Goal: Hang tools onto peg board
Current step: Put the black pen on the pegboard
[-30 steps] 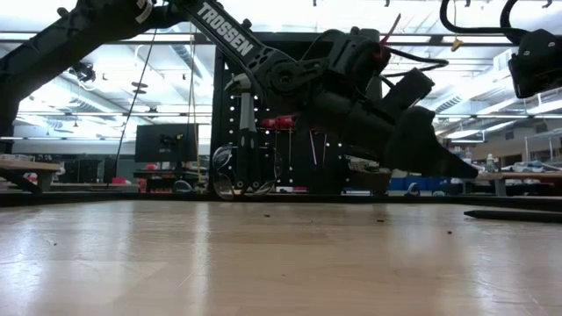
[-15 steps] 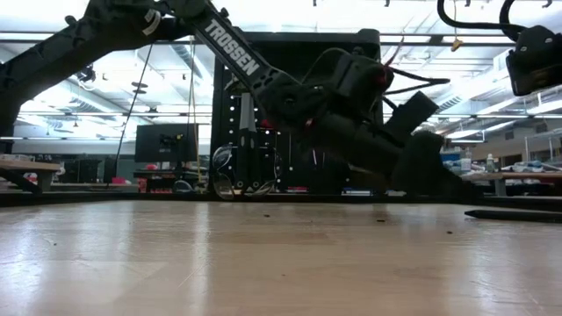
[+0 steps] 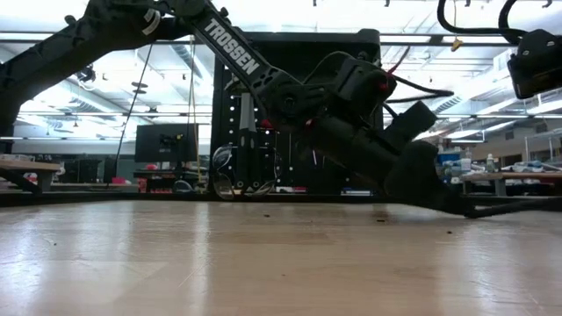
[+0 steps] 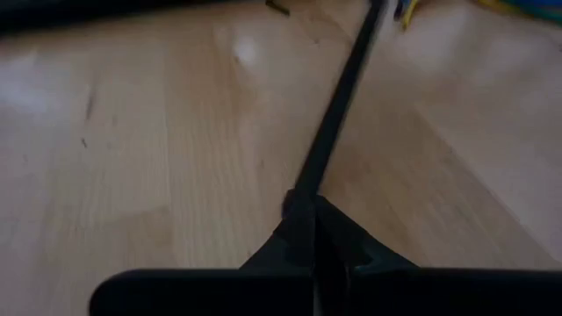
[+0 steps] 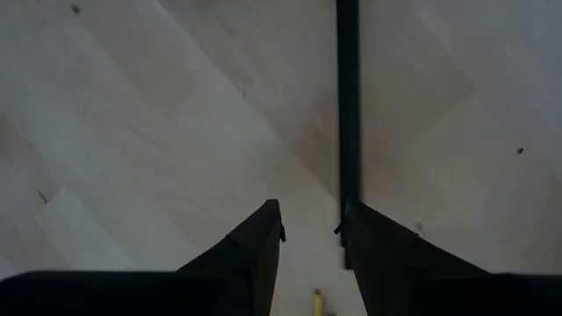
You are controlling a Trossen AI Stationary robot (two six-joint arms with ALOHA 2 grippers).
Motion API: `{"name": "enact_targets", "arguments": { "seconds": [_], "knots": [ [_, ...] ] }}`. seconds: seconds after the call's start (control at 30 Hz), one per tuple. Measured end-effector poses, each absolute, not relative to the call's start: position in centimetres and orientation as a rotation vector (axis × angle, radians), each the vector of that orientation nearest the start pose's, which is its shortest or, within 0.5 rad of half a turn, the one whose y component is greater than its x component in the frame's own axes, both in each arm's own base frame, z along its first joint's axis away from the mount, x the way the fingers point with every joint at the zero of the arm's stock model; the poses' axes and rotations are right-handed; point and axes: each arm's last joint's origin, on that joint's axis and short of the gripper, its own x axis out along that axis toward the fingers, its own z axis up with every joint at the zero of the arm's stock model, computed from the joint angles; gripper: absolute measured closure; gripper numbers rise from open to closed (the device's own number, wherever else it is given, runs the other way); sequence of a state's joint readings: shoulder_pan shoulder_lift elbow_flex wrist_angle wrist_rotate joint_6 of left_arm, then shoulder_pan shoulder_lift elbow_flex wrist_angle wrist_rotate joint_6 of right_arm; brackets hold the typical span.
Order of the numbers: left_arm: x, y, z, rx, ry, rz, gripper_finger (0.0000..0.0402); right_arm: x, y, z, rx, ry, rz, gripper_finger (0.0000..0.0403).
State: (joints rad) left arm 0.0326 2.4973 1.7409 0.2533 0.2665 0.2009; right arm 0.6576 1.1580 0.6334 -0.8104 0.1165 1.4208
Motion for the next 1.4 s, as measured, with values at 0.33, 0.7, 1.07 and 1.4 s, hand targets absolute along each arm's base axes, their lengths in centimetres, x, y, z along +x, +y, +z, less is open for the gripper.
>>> {"name": "enact_targets", "arguments": {
  "seconds": [0.33,0.7,1.07,1.4],
  "knots": [
    [53.3,1.1,9.0,0.118,0.505,-0.278,0.0401,14.0,9.8,17.9,0.686,1.351,-0.518,0.0246],
    [53.4,0.9,9.6,0.130,0.464,-0.271,0.0391,13.7,9.4,16.2,0.711,1.307,-0.561,0.0197],
    [51.7,4.6,16.2,0.178,0.540,-0.202,0.0370,13.5,9.4,12.7,0.703,1.367,-0.572,0.0222],
    [50.9,5.4,15.6,0.126,0.542,-0.255,0.0387,14.9,8.5,12.7,0.517,1.423,-0.506,0.0366]
  ]
}}
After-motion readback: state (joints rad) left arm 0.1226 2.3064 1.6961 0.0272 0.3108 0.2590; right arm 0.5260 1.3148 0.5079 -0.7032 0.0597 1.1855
